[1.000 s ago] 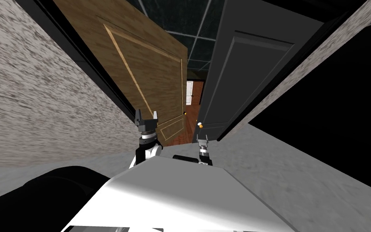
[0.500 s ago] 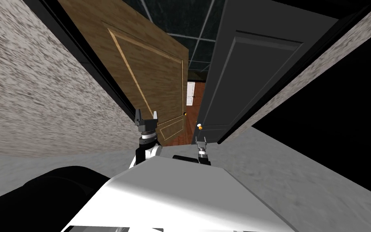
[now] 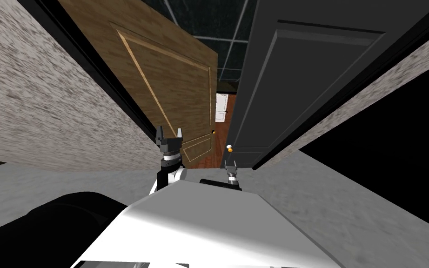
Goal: Push the door open
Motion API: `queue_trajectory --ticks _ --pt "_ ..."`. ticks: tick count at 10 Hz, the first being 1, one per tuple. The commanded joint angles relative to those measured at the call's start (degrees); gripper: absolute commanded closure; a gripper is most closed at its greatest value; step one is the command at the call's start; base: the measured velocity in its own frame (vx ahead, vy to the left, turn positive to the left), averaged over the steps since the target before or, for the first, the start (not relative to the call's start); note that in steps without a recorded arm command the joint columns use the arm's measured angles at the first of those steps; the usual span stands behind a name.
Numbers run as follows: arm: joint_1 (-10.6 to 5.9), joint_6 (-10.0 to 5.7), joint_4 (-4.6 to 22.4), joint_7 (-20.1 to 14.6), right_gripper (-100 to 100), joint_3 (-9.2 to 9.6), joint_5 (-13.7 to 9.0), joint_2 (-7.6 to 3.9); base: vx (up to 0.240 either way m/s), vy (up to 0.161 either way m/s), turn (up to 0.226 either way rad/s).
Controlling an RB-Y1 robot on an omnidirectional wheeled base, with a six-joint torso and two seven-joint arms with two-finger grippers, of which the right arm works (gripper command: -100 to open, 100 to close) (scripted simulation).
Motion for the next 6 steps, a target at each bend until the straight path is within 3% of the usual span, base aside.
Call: queue_trajectory --ticks 1,4,6 --pt "-0.29 -0.21 1.67 -1.87 -100 1.46 -1.53 -0.59 0.095 -0.171 0.137" --pt "-1.28 -1.07 5.69 -4.95 -100 4.00 -3.89 -1.11 0.089 -0.151 0.115" --pt "-1.60 -1.35 6.96 -5.92 -100 4.81 -4.64 -1.27 0.079 -0.124 0.074"
